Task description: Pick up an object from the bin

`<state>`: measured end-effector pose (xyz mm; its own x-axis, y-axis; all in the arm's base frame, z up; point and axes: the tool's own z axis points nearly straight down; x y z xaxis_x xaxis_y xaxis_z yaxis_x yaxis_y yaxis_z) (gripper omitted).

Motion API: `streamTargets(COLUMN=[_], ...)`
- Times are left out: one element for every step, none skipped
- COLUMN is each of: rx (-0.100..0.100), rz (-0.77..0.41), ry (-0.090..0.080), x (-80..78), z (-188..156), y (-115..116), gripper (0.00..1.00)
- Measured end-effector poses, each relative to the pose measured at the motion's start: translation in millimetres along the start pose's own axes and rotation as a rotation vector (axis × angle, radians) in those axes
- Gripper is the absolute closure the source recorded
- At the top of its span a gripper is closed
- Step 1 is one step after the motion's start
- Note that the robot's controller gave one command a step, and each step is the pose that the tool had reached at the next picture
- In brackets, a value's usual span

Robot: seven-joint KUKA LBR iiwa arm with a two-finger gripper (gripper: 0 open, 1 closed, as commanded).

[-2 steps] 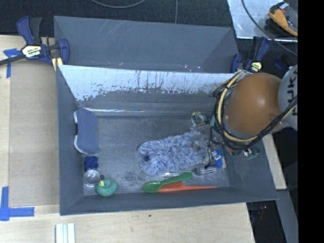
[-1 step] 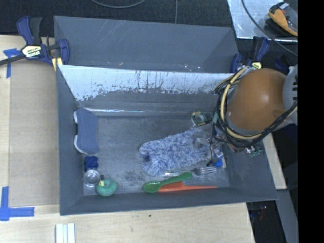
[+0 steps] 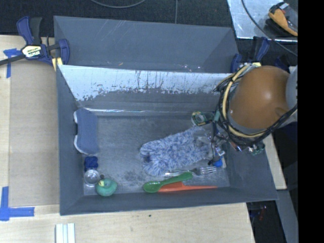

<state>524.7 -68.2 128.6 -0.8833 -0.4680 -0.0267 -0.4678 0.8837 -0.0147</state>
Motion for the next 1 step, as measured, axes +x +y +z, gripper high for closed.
streamTargets(rx=[0.0], rz=[0.0], ry=[0.0], x=[-0.4], z=[-13.1], y=[-0.2], gripper=[1.0])
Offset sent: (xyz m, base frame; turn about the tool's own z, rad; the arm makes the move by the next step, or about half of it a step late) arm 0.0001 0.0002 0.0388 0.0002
